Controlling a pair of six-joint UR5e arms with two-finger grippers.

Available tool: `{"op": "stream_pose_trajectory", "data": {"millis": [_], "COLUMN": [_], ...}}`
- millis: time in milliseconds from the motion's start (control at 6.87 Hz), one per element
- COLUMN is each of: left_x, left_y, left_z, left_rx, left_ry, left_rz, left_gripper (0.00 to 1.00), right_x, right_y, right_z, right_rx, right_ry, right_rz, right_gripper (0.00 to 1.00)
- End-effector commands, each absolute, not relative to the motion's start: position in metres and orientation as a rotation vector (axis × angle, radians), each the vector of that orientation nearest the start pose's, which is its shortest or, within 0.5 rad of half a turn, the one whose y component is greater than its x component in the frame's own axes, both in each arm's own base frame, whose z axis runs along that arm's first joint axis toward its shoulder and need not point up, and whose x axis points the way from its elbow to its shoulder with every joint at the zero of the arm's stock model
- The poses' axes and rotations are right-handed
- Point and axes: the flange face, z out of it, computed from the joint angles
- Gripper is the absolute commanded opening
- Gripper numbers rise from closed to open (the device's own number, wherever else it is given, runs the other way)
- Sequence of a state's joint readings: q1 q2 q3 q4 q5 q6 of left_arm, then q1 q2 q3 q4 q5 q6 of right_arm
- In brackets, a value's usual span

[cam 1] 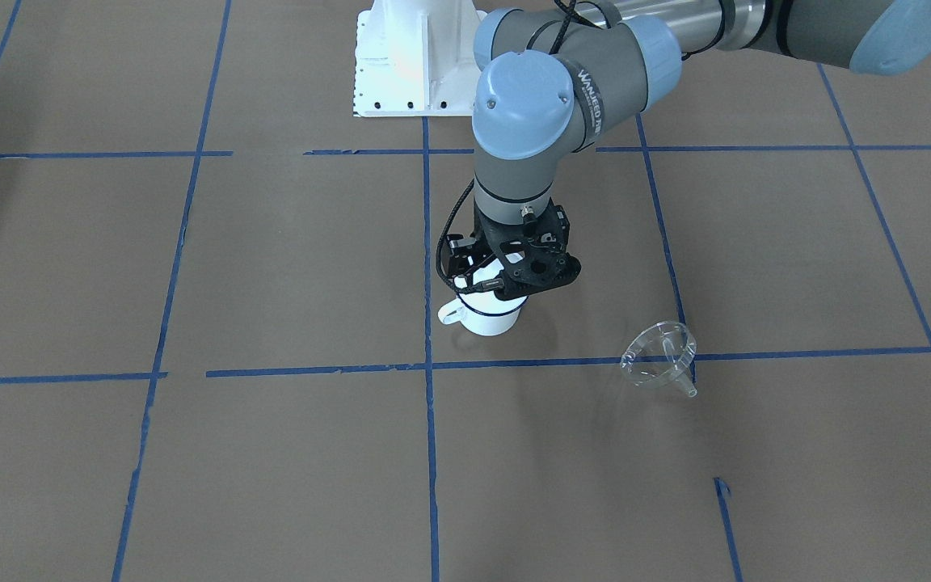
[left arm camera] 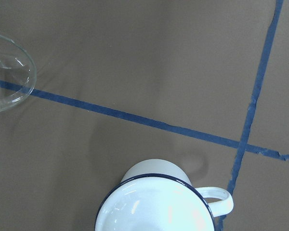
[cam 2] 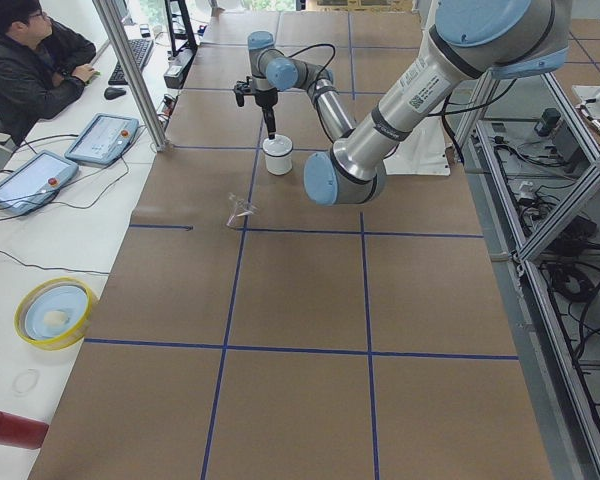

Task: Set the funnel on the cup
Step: 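Move the left gripper over the white lid on the enamel mug, then lower the left gripper and grasp the white lid's knob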

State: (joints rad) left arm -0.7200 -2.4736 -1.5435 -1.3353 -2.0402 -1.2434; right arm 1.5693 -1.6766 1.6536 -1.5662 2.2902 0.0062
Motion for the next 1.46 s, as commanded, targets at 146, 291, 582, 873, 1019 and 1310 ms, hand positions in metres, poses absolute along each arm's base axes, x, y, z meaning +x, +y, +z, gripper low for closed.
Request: {"op": "stream_pose_trajectory", "data": {"millis": [146, 291, 582, 873, 1019, 1310], "left_x": [0.482, 0.487, 0.504, 0.504, 0.504, 0.504], "left_y": [-0.536, -0.531, -0.519, -0.519, -0.519, -0.519], "left_z": [0.155, 0.156, 0.160, 0.160, 0.161, 0.161], "left_rx": [-0.054, -0.060, -0.075, -0.075, -0.078, -0.077], "left_ry": [0.856, 0.853, 0.841, 0.839, 0.835, 0.822], "left_rz": [-0.261, -0.256, -0.233, -0.234, -0.237, -0.243], "left_gripper": [0.99, 0.99, 0.99, 0.98, 0.89, 0.78], "right_x": [0.067, 0.067, 0.067, 0.067, 0.067, 0.067], "right_y": [-0.446, -0.446, -0.446, -0.446, -0.446, -0.446], "right_z": [0.671, 0.671, 0.671, 0.671, 0.671, 0.671], "right_rx": [-0.020, -0.020, -0.020, -0.020, -0.020, -0.020], "right_ry": [-0.719, -0.719, -0.719, -0.719, -0.719, -0.719], "right_rz": [0.011, 0.011, 0.011, 0.011, 0.011, 0.011], "right_gripper": [1.00, 1.00, 1.00, 1.00, 1.00, 1.00]}}
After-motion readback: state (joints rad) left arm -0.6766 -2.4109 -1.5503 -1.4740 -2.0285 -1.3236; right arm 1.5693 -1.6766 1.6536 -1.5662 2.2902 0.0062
